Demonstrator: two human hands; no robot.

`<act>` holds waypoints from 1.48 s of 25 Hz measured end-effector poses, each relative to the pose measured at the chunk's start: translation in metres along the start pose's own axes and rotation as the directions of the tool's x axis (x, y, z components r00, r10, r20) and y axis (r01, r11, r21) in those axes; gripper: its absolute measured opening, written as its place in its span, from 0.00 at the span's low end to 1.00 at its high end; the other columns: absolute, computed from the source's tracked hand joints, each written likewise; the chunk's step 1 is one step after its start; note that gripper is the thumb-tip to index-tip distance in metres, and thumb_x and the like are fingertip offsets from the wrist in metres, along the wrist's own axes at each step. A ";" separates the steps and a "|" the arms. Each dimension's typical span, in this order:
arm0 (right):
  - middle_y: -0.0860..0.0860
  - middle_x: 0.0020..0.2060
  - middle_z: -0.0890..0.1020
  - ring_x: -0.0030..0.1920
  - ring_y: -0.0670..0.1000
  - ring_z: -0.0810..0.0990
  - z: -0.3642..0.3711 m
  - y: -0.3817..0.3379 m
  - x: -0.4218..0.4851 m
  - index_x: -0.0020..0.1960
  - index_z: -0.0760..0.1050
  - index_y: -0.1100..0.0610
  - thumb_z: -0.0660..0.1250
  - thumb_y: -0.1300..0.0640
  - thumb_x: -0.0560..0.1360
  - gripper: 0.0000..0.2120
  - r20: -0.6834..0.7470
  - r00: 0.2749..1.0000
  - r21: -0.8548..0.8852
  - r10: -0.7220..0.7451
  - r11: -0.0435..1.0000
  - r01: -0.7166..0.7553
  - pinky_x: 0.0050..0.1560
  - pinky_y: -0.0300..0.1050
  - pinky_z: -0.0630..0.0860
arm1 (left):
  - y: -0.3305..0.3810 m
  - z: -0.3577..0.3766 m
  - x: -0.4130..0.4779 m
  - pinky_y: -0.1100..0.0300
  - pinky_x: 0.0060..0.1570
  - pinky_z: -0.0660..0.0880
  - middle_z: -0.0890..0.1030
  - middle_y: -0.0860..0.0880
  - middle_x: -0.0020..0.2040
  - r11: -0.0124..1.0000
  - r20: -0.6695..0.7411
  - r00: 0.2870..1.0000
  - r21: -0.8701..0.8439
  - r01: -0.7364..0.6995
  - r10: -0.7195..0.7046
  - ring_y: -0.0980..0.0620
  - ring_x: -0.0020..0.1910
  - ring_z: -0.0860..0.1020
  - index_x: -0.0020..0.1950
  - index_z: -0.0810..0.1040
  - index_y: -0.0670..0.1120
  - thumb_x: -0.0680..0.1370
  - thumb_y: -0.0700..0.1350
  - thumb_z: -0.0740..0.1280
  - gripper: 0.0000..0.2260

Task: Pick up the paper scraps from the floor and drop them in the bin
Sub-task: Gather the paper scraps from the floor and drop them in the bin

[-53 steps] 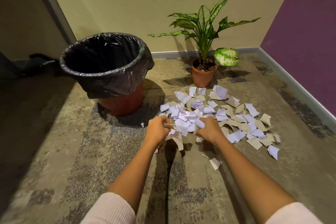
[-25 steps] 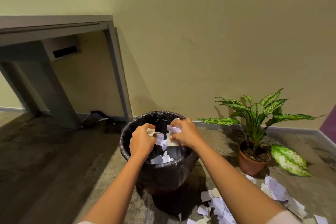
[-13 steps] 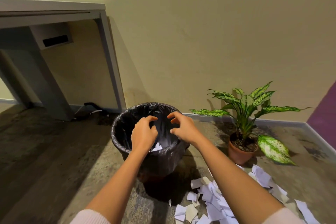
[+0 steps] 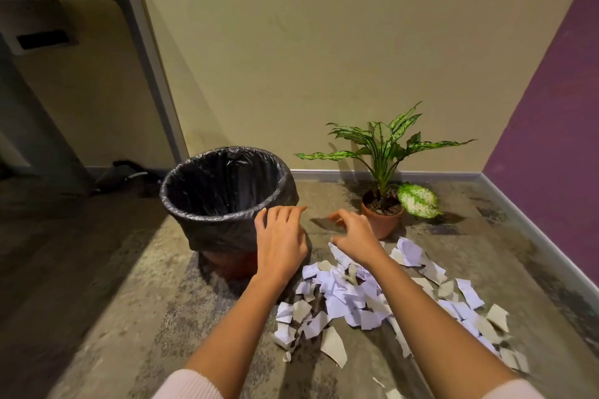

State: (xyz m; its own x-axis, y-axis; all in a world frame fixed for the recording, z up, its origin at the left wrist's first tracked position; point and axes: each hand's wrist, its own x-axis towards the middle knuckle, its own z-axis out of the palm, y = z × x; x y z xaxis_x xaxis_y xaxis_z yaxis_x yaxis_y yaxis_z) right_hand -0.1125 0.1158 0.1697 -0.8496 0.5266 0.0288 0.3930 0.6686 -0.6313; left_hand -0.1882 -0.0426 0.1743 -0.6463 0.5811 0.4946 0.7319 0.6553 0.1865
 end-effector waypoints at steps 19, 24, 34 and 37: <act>0.57 0.53 0.78 0.53 0.56 0.78 0.078 0.162 -0.171 0.51 0.73 0.56 0.76 0.57 0.66 0.17 0.398 0.740 -0.512 0.542 0.800 -0.311 0.49 0.47 0.75 | 0.040 0.124 -0.183 0.50 0.56 0.73 0.73 0.47 0.64 0.994 0.695 0.719 -0.076 0.080 -0.005 0.45 0.62 0.72 0.67 0.69 0.49 0.73 0.50 0.71 0.24; 0.54 0.40 0.77 0.42 0.53 0.75 0.079 0.170 -0.171 0.38 0.72 0.55 0.69 0.61 0.70 0.06 0.389 0.801 -0.333 0.455 0.880 -0.339 0.36 0.43 0.68 | 0.036 0.132 -0.190 0.52 0.52 0.73 0.74 0.48 0.61 0.993 0.665 0.747 -0.065 0.093 -0.026 0.46 0.60 0.73 0.66 0.71 0.51 0.74 0.50 0.70 0.21; 0.57 0.58 0.80 0.55 0.57 0.79 0.104 0.169 -0.162 0.62 0.77 0.55 0.72 0.56 0.73 0.18 0.339 0.856 -0.287 0.392 0.909 -0.302 0.48 0.43 0.72 | 0.037 0.141 -0.180 0.57 0.45 0.67 0.76 0.53 0.56 0.998 0.612 0.789 -0.032 -0.053 0.062 0.50 0.55 0.72 0.49 0.81 0.56 0.77 0.48 0.67 0.04; 0.58 0.59 0.79 0.55 0.58 0.80 0.105 0.169 -0.161 0.64 0.76 0.56 0.69 0.59 0.74 0.18 0.359 0.847 -0.293 0.393 0.909 -0.297 0.49 0.44 0.73 | 0.039 0.144 -0.182 0.55 0.45 0.67 0.77 0.52 0.55 0.990 0.594 0.795 -0.014 -0.140 0.121 0.49 0.56 0.73 0.52 0.80 0.56 0.78 0.44 0.63 0.10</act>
State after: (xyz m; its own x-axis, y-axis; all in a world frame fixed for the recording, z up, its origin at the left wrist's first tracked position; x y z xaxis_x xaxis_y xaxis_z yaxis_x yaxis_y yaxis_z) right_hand 0.0537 0.0891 -0.0235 -0.6912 0.5202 -0.5016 0.7129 0.6046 -0.3553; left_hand -0.0731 -0.0535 -0.0310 -0.5534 0.8283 -0.0881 0.8184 0.5603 0.1273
